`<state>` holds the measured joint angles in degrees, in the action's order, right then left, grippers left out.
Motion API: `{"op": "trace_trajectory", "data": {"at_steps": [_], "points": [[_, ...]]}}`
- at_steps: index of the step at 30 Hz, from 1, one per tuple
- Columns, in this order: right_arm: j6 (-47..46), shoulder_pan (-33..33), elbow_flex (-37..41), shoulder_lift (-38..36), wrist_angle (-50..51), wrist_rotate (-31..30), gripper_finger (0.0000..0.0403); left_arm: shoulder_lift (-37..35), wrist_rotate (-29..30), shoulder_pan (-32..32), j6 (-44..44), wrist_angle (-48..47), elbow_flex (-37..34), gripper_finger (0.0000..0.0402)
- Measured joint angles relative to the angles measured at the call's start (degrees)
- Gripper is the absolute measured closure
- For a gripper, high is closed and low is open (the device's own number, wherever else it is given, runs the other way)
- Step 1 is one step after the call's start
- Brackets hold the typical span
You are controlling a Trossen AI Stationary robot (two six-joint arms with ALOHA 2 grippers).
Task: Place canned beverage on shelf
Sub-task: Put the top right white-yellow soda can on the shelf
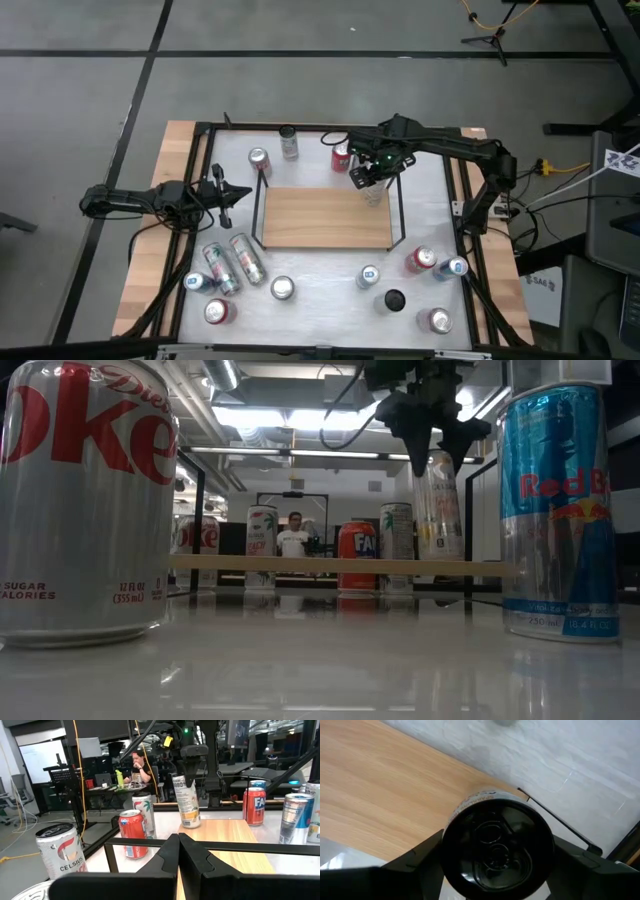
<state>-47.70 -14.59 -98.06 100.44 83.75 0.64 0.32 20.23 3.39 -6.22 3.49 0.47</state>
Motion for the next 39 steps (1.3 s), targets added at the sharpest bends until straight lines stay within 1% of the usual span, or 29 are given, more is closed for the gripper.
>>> {"op": "trace_trajectory", "data": {"at_steps": [6,11,20,29,39], "points": [[0.02,0.00,0.00,0.00,0.10,0.00,0.0110,-0.02,0.00,-0.02,0.00,0.00,0.00,0.0401],[0.24,-0.01,0.00,-0.08,0.10,0.00,0.0101,-0.02,0.00,0.00,0.00,0.00,-0.01,0.0401],[1.86,-0.04,0.00,-0.07,0.12,0.08,0.0100,-0.02,0.00,0.00,0.00,0.00,0.00,0.0401],[0.11,-0.09,0.00,-0.08,0.25,3.85,0.0100,-0.01,0.00,0.00,0.00,0.00,-0.01,0.0401],[0.04,-0.09,-0.40,-0.09,0.70,3.91,0.0100,-0.01,0.00,-0.01,0.00,0.00,0.00,0.0401]]}}
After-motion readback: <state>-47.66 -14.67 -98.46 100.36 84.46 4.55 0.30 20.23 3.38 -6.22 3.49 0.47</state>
